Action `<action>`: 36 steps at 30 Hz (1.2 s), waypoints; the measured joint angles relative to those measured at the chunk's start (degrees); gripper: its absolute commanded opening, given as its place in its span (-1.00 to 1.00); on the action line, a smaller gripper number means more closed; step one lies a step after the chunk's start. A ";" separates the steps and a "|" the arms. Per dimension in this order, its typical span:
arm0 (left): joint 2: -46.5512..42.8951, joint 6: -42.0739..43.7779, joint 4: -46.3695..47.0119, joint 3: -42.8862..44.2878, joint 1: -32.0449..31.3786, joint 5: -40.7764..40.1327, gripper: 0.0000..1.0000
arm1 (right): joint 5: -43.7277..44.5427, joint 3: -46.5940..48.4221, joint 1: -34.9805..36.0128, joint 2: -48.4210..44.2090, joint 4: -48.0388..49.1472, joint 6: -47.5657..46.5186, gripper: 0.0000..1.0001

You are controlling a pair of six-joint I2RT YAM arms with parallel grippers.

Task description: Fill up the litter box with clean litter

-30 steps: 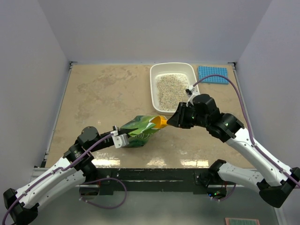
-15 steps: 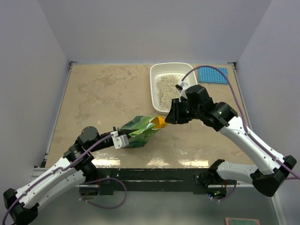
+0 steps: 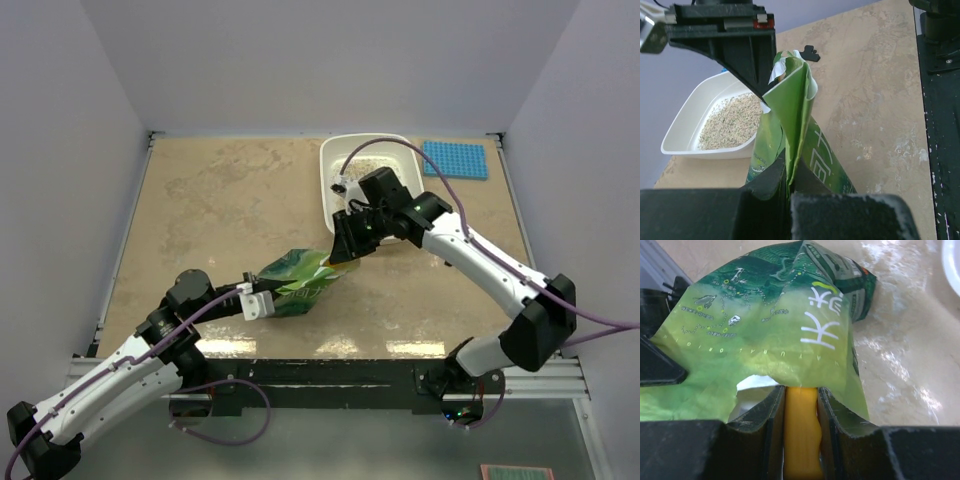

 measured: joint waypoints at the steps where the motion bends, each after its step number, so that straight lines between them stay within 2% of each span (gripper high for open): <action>1: 0.02 0.15 -0.04 0.00 0.02 -0.04 -1.00 | -1.88 -0.11 -0.31 1.55 0.79 -0.83 -1.00; 7: 0.42 1.11 -0.15 0.00 0.39 -0.28 -1.00 | -15.56 -5.14 -2.69 8.26 7.39 -3.13 -1.00; 14: 0.46 1.77 -1.84 0.00 0.37 0.15 -1.00 | -27.34 -15.47 -4.39 10.10 23.32 0.39 -1.00; 28: 0.83 1.86 -2.25 0.00 0.28 4.26 -1.00 | -28.00 -40.06 -5.62 -3.28 58.62 23.12 -1.00; 36: 2.21 2.29 -1.88 0.00 0.26 6.23 -1.00 | -26.18 -48.78 -7.48 -13.44 64.72 31.91 -1.00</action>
